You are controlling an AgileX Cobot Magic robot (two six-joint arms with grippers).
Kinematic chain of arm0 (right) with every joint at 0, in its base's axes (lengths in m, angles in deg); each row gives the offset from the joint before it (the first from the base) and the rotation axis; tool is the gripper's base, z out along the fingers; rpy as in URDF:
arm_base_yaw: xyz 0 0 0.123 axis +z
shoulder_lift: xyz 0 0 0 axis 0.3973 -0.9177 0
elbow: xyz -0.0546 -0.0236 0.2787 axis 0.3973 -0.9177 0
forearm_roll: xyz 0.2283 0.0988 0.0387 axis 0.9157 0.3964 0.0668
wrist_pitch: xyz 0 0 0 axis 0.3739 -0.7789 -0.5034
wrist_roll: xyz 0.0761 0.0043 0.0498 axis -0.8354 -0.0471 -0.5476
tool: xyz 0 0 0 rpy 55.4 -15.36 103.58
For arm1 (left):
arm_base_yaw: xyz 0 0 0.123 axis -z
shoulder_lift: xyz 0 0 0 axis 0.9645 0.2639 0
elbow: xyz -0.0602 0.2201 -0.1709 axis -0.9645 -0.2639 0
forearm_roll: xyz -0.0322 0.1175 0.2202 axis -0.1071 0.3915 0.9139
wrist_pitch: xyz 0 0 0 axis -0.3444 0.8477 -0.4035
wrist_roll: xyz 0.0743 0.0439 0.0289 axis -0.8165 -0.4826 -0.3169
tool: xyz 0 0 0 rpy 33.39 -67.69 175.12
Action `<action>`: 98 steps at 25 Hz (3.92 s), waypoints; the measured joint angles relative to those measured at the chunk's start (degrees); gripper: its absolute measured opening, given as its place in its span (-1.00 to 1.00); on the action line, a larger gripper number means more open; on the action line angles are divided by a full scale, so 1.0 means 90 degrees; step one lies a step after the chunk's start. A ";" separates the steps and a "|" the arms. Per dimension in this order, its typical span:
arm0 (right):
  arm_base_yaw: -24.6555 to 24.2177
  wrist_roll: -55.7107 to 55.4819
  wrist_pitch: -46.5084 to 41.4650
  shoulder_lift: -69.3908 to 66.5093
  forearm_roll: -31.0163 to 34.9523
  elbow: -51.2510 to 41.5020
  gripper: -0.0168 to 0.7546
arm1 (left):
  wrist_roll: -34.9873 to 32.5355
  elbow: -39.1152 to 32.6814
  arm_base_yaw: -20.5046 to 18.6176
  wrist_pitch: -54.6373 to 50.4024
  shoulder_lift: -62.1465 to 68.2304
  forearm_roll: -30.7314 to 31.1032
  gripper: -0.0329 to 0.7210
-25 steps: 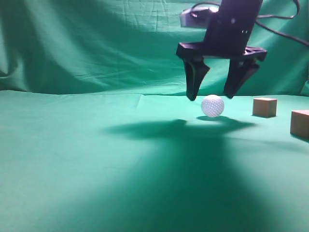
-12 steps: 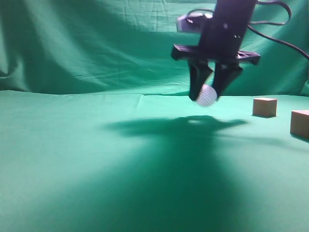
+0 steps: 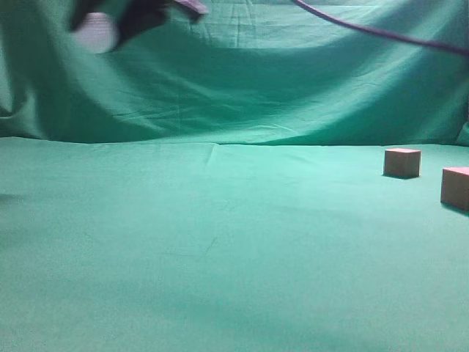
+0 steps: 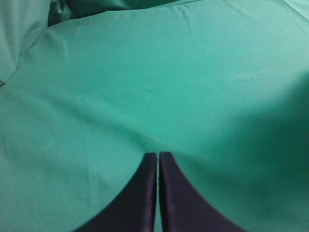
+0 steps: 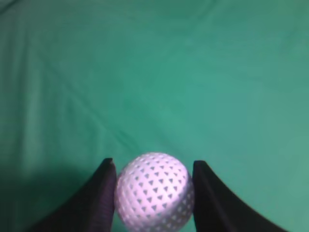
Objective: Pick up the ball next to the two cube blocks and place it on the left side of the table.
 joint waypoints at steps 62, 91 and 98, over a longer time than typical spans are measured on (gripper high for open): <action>-0.1001 -0.2297 -0.2938 0.5649 -0.3048 -0.3128 -0.96 | 0.0000 0.0000 0.0000 0.0000 0.0000 0.0000 -0.91; -0.3332 -0.2959 0.1413 1.2406 -0.4020 -1.0587 -0.96 | 0.0000 0.0000 0.0000 0.0000 0.0000 0.0000 -0.91; -0.4374 -0.2996 0.1696 1.3570 -0.3945 -1.1961 -0.96 | 0.0000 0.0000 0.0000 0.0000 0.0000 0.0000 -0.91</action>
